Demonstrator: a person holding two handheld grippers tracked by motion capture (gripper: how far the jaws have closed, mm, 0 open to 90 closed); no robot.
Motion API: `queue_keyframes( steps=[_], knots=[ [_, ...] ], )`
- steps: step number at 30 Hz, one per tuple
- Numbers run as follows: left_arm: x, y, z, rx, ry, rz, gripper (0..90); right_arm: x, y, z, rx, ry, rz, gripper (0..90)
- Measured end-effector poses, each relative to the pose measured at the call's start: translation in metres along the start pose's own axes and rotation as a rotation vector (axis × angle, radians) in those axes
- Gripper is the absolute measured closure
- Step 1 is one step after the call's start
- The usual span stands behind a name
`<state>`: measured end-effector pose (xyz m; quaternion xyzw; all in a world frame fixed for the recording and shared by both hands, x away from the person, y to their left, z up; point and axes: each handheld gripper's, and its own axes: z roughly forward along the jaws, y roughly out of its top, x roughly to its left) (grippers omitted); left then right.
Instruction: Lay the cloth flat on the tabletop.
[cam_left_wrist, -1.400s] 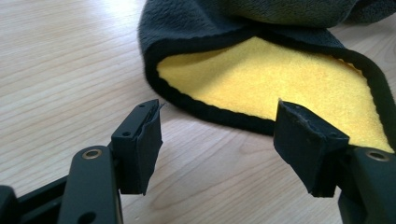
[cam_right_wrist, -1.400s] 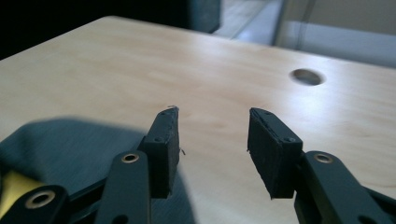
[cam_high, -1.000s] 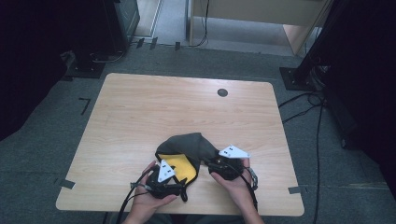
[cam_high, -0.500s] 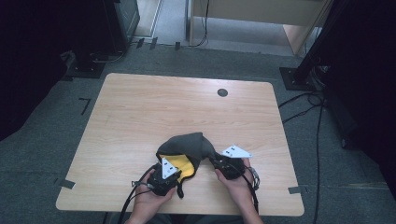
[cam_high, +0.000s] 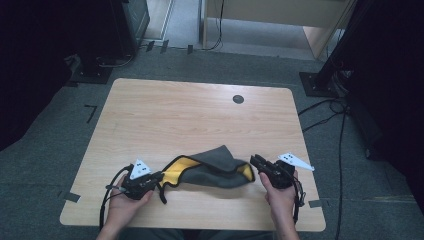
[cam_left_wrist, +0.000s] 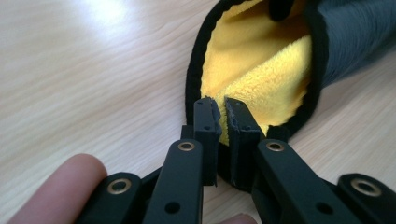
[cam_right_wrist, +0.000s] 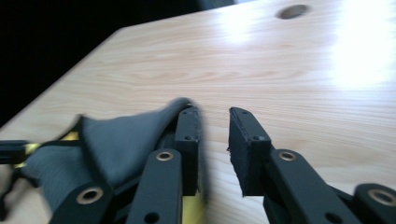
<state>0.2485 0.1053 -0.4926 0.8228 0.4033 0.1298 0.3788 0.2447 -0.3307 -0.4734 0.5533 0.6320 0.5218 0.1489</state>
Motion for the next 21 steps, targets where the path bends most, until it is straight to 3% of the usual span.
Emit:
queue_keyframes(
  steps=[2, 3, 6, 8, 10, 14, 17, 19, 21],
  knots=[
    [0.008, -0.003, 0.000, 0.025, -0.043, -0.030, 81.4, -0.004, 0.000, -0.002, 0.000, -0.016, -0.004, 70.1],
    [0.010, -0.005, -0.001, 0.030, -0.060, -0.026, 81.4, -0.004, 0.000, -0.002, 0.000, -0.016, -0.004, 70.1],
    [0.010, -0.005, -0.004, -0.010, -0.083, -0.044, 70.9, -0.001, -0.001, -0.003, 0.009, 0.001, -0.033, 66.6],
    [0.009, -0.003, -0.005, -0.039, -0.063, -0.053, 66.5, 0.006, -0.002, 0.001, 0.028, 0.028, -0.064, 61.3],
    [0.007, -0.003, -0.004, -0.049, -0.040, -0.059, 61.6, 0.017, -0.005, 0.009, 0.059, 0.085, -0.107, 53.7],
    [0.002, -0.006, 0.004, -0.009, -0.017, -0.026, 58.4, 0.045, -0.015, 0.029, 0.151, 0.134, -0.206, 45.4],
    [-0.001, -0.009, 0.010, 0.024, 0.008, 0.008, 57.1, 0.062, -0.026, 0.046, 0.228, 0.084, -0.270, 49.6],
    [-0.001, -0.012, 0.011, 0.022, 0.014, 0.004, 56.5, 0.066, -0.031, 0.056, 0.264, 0.057, -0.282, 64.7],
    [-0.001, -0.015, 0.012, 0.025, 0.023, 0.000, 55.8, 0.066, -0.029, 0.062, 0.263, 0.049, -0.264, 77.5]
  ],
)
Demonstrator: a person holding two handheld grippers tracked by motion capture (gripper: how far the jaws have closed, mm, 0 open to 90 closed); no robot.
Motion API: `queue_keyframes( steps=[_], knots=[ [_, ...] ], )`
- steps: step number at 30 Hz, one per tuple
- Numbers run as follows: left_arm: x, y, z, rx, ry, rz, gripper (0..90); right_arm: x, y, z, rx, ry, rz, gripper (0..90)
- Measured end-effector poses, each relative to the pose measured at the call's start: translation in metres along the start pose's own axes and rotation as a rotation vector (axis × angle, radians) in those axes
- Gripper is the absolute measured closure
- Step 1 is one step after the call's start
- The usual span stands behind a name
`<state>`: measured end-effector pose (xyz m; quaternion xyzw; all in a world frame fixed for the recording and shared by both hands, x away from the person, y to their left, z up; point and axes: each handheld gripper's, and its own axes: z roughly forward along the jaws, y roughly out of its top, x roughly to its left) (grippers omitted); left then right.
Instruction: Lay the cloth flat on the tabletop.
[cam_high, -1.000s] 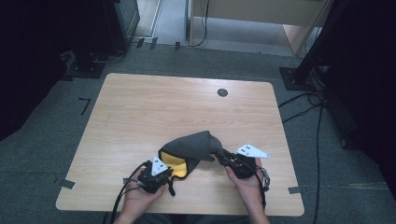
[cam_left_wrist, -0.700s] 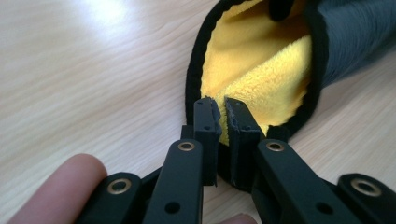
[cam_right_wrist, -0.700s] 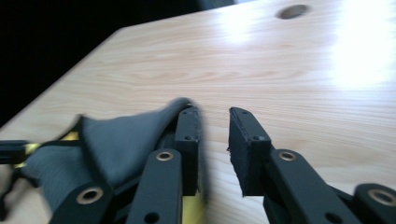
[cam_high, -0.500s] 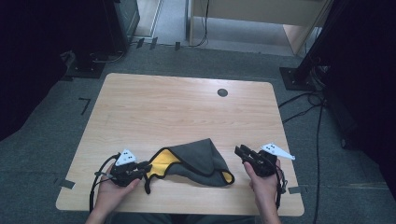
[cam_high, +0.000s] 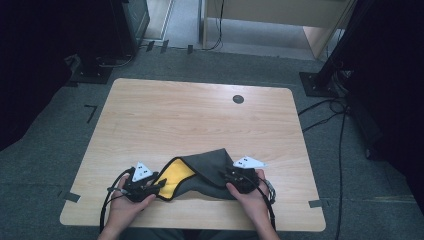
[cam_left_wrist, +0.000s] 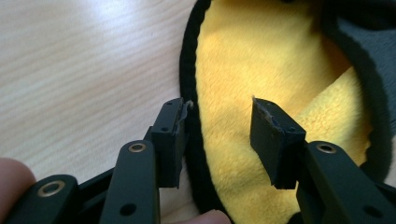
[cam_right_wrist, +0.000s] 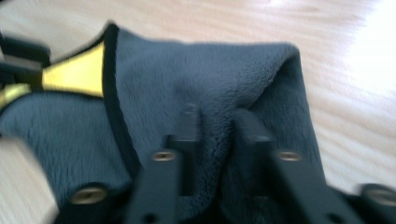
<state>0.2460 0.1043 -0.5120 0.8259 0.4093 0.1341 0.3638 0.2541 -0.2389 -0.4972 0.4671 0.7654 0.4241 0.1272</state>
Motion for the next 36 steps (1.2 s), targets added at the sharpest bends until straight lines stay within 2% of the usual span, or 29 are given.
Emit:
queue_keyframes(
  steps=[1, 2, 3, 4, 6, 7, 9, 10, 11, 12, 14, 18, 20, 22, 25, 26, 27, 28, 29, 30, 31, 33, 36],
  knots=[
    [0.000, -0.001, 0.000, -0.007, 0.001, 0.002, 55.2, -0.003, 0.011, 0.006, -0.012, 0.018, 0.002, 82.7],
    [0.000, -0.001, 0.000, -0.008, 0.002, 0.004, 55.2, -0.003, 0.011, 0.006, -0.012, 0.018, 0.002, 82.7],
    [0.000, -0.001, 0.000, -0.011, 0.001, 0.000, 54.9, -0.004, 0.019, 0.010, -0.024, 0.011, -0.015, 84.0],
    [0.000, -0.001, 0.001, -0.015, 0.003, -0.002, 54.6, -0.006, 0.029, 0.015, -0.036, 0.014, -0.007, 84.6],
    [0.001, -0.002, 0.001, -0.021, 0.001, -0.006, 54.2, -0.016, 0.057, 0.027, -0.091, 0.038, 0.058, 84.4],
    [0.001, -0.002, 0.001, -0.029, -0.006, -0.017, 54.0, -0.023, 0.072, 0.035, -0.121, 0.022, 0.095, 81.6],
    [0.005, -0.003, 0.001, -0.035, -0.031, -0.043, 53.8, -0.037, 0.101, 0.047, -0.169, -0.068, 0.166, 65.9],
    [0.007, -0.003, 0.001, -0.039, -0.037, -0.055, 53.8, -0.039, 0.111, 0.050, -0.176, -0.109, 0.176, 64.3],
    [0.008, -0.004, 0.000, -0.042, -0.038, -0.061, 53.3, -0.039, 0.119, 0.050, -0.182, -0.116, 0.167, 61.2],
    [0.008, -0.005, 0.000, -0.045, -0.038, -0.065, 53.0, -0.036, 0.122, 0.049, -0.189, -0.095, 0.160, 58.7],
    [0.008, -0.005, -0.001, -0.047, -0.037, -0.063, 52.1, -0.028, 0.120, 0.044, -0.177, -0.074, 0.118, 54.6],
    [0.005, -0.004, 0.002, -0.052, -0.017, -0.050, 51.2, -0.010, 0.093, 0.034, -0.117, -0.050, 0.054, 53.0],
    [0.002, -0.004, 0.002, -0.052, -0.002, -0.035, 50.8, 0.004, 0.075, 0.029, -0.069, -0.010, 0.015, 51.8],
    [0.001, -0.004, 0.003, -0.049, 0.009, -0.021, 50.4, 0.023, 0.055, 0.028, -0.016, 0.031, -0.047, 50.0],
    [-0.001, -0.004, 0.004, -0.050, 0.021, -0.018, 50.0, 0.051, 0.029, 0.033, 0.055, 0.049, -0.155, 48.0],
    [-0.001, -0.004, 0.004, -0.049, 0.023, -0.017, 49.9, 0.058, 0.022, 0.037, 0.078, 0.042, -0.196, 46.8],
    [-0.001, -0.004, 0.004, -0.048, 0.023, -0.016, 49.9, 0.062, 0.016, 0.042, 0.102, 0.013, -0.242, 46.7],
    [-0.001, -0.004, 0.004, -0.049, 0.024, -0.017, 49.8, 0.064, 0.011, 0.047, 0.125, -0.038, -0.288, 48.9],
    [-0.001, -0.004, 0.004, -0.049, 0.025, -0.015, 49.7, 0.063, 0.008, 0.051, 0.133, -0.064, -0.300, 52.6],
    [-0.002, -0.004, 0.004, -0.049, 0.026, -0.015, 49.7, 0.058, 0.008, 0.050, 0.115, -0.044, -0.267, 61.6],
    [-0.002, -0.004, 0.004, -0.048, 0.027, -0.014, 49.5, 0.053, 0.009, 0.049, 0.107, -0.047, -0.244, 70.0],
    [-0.002, -0.004, 0.004, -0.046, 0.027, -0.012, 49.4, 0.041, 0.015, 0.045, 0.101, -0.035, -0.201, 79.8],
    [-0.001, -0.004, 0.004, -0.049, 0.024, -0.017, 49.2, 0.016, 0.025, 0.032, 0.055, -0.070, -0.130, 82.9]
  ],
)
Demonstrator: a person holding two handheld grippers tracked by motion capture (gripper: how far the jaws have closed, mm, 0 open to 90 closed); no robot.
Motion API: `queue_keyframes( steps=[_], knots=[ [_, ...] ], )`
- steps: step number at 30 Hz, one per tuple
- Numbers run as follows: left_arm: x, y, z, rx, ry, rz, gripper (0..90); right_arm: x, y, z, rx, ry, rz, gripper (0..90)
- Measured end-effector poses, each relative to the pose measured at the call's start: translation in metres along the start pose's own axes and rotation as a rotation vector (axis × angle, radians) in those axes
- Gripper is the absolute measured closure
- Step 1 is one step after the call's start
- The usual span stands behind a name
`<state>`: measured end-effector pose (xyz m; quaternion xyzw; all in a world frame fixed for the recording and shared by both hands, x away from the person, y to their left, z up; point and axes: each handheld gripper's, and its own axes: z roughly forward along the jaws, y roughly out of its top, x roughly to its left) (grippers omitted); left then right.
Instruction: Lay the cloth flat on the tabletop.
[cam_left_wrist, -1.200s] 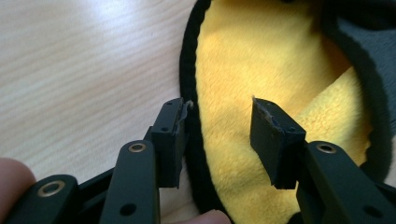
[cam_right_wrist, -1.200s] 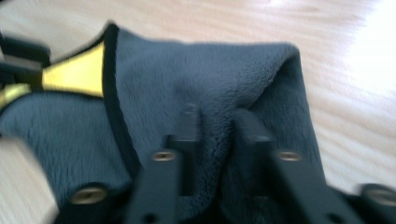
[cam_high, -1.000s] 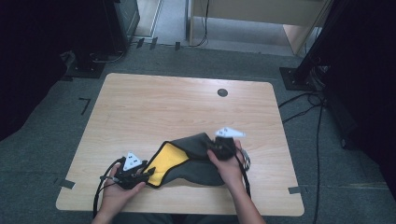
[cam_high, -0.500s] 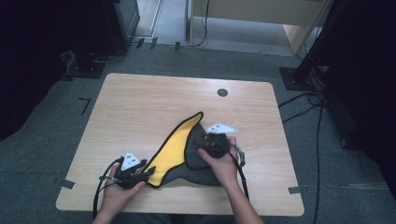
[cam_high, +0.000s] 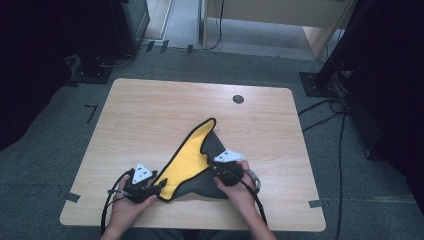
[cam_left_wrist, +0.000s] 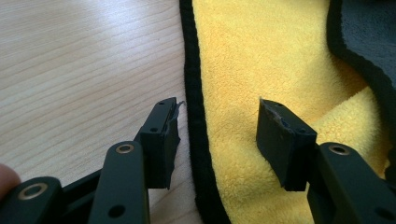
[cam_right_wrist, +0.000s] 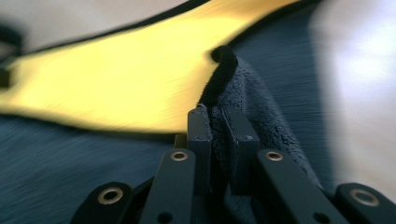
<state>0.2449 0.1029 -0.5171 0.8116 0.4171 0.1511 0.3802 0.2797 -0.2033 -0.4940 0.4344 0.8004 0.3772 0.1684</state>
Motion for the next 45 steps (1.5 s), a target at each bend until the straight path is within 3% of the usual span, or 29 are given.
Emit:
queue_keyframes(
  steps=[1, 3, 4, 7, 8, 9, 10, 11, 12, 13, 16, 17, 19, 20, 21, 22, 25, 26, 29, 32, 38, 41, 45],
  knots=[
    [0.000, 0.000, 0.000, 0.000, 0.000, -0.001, 49.2, -0.009, 0.001, -0.004, -0.021, -0.019, 0.012, 82.9],
    [0.000, 0.000, 0.000, -0.002, 0.003, -0.006, 48.8, -0.037, 0.004, -0.018, -0.076, -0.089, 0.088, 82.6],
    [0.001, -0.001, -0.001, -0.003, -0.002, -0.013, 48.4, -0.053, 0.003, -0.025, -0.100, -0.150, 0.132, 81.1],
    [0.004, 0.000, -0.004, 0.006, -0.006, -0.044, 45.2, -0.098, -0.006, -0.048, -0.166, -0.344, 0.334, 63.1],
    [0.005, 0.001, -0.008, -0.011, -0.002, -0.067, 45.4, -0.109, -0.011, -0.056, -0.186, -0.348, 0.412, 63.3],
    [0.007, 0.003, -0.013, -0.034, -0.010, -0.097, 46.0, -0.120, -0.020, -0.071, -0.238, -0.263, 0.506, 60.0],
    [0.008, 0.005, -0.017, -0.051, -0.021, -0.122, 46.0, -0.120, -0.020, -0.071, -0.238, -0.263, 0.506, 60.0],
    [0.007, 0.007, -0.021, -0.060, -0.019, -0.128, 47.0, -0.114, -0.025, -0.076, -0.221, -0.251, 0.416, 57.0],
    [0.005, 0.009, -0.023, -0.064, -0.012, -0.119, 47.0, -0.114, -0.025, -0.076, -0.221, -0.251, 0.416, 57.0],
    [0.001, 0.009, -0.025, -0.058, -0.009, -0.098, 47.6, -0.110, -0.027, -0.076, -0.206, -0.236, 0.355, 56.3],
    [-0.014, 0.006, -0.019, 0.019, -0.010, -0.024, 47.6, -0.098, -0.035, -0.072, -0.158, -0.144, 0.232, 54.4],
    [-0.018, 0.005, -0.018, 0.039, -0.013, -0.014, 47.4, -0.094, -0.037, -0.068, -0.134, -0.126, 0.188, 52.9],
    [-0.029, 0.005, -0.014, 0.096, 0.017, -0.021, 50.8, -0.089, -0.041, -0.062, -0.101, -0.096, 0.148, 49.6],
    [-0.034, 0.006, -0.015, 0.108, 0.026, -0.030, 50.7, -0.088, -0.043, -0.060, -0.092, -0.091, 0.139, 48.2],
    [-0.038, 0.007, -0.016, 0.105, 0.009, -0.034, 49.4, -0.088, -0.045, -0.058, -0.079, -0.084, 0.145, 46.7],
    [-0.044, 0.007, -0.015, 0.111, 0.008, -0.018, 46.7, -0.088, -0.047, -0.055, -0.069, -0.082, 0.151, 46.4],
    [-0.052, 0.004, -0.007, 0.141, 0.058, 0.049, 45.9, -0.091, -0.054, -0.050, -0.054, -0.078, 0.183, 46.5],
    [-0.053, 0.004, -0.007, 0.133, 0.062, 0.051, 46.3, -0.091, -0.057, -0.048, -0.047, -0.080, 0.189, 46.5],
    [-0.054, 0.007, -0.007, 0.157, 0.083, 0.055, 51.3, -0.090, -0.062, -0.043, -0.005, -0.081, 0.178, 44.9],
    [-0.054, 0.010, -0.005, 0.154, 0.110, 0.081, 57.2, -0.089, -0.066, -0.044, -0.020, -0.086, 0.158, 43.9],
    [-0.034, 0.019, 0.004, 0.141, 0.177, 0.090, 63.1, -0.079, -0.070, -0.045, -0.020, -0.143, 0.138, 38.3],
    [-0.019, 0.028, 0.013, 0.135, 0.201, 0.080, 66.3, -0.069, -0.072, -0.046, -0.011, -0.177, 0.124, 36.8],
    [0.004, 0.045, 0.030, 0.135, 0.223, 0.074, 70.1, -0.055, -0.076, -0.050, -0.006, -0.192, 0.142, 35.4]
  ],
)
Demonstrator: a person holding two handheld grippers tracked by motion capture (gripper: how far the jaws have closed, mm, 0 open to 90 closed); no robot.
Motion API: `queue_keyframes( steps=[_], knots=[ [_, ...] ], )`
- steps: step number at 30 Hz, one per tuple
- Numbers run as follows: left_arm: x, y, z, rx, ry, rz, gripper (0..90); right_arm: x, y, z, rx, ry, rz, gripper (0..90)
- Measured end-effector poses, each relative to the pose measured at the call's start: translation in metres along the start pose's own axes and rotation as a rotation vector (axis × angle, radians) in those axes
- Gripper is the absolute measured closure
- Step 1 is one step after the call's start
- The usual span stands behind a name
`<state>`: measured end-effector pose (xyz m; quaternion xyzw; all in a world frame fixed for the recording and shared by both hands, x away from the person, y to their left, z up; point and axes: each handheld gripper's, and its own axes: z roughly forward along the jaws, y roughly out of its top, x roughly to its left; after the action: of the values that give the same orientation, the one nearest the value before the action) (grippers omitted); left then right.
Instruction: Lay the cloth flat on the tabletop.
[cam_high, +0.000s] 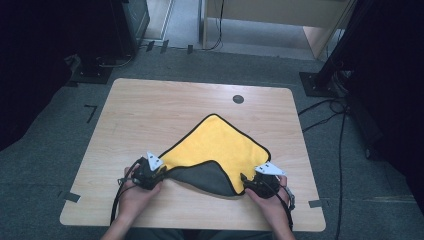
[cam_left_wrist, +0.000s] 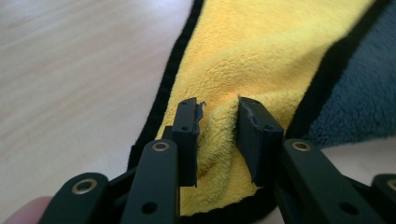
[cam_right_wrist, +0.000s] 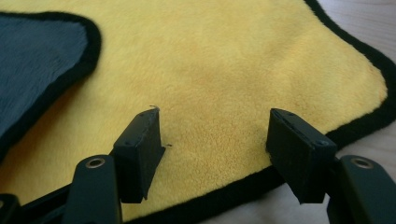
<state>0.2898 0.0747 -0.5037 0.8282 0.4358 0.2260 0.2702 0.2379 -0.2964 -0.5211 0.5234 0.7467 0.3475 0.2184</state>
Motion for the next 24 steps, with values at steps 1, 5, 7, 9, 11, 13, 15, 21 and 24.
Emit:
queue_keyframes(
  steps=[1, 5, 7, 9, 11, 13, 15, 21, 24],
  knots=[
    [0.005, 0.006, 0.006, 0.001, 0.003, -0.007, 70.5, 0.005, -0.002, -0.002, 0.000, -0.004, -0.004, 35.3],
    [0.024, 0.031, 0.031, 0.017, 0.095, 0.017, 71.1, 0.027, -0.010, -0.008, -0.004, -0.002, 0.003, 33.4],
    [0.028, 0.044, 0.043, 0.035, 0.171, 0.072, 71.1, 0.041, -0.011, -0.009, -0.003, 0.015, -0.011, 31.5],
    [0.034, 0.055, 0.052, 0.058, 0.211, 0.054, 69.1, 0.055, -0.009, -0.007, 0.006, 0.052, -0.035, 28.1],
    [0.041, 0.061, 0.053, 0.073, 0.202, -0.032, 66.0, 0.066, -0.007, -0.004, 0.008, 0.078, -0.046, 27.5],
    [0.044, 0.062, 0.044, 0.032, 0.185, -0.114, 64.2, 0.068, -0.003, -0.005, 0.012, 0.130, -0.024, 30.7],
    [0.041, 0.060, 0.027, -0.051, 0.150, -0.164, 63.4, 0.062, 0.002, -0.013, -0.047, 0.153, -0.025, 34.4],
    [0.004, 0.055, -0.018, -0.207, 0.017, -0.173, 57.0, 0.017, 0.016, -0.015, -0.098, -0.003, 0.032, 38.1],
    [-0.030, 0.054, -0.022, -0.219, -0.098, -0.075, 49.5, 0.008, 0.013, -0.004, -0.057, -0.018, 0.057, 38.0]
  ],
)
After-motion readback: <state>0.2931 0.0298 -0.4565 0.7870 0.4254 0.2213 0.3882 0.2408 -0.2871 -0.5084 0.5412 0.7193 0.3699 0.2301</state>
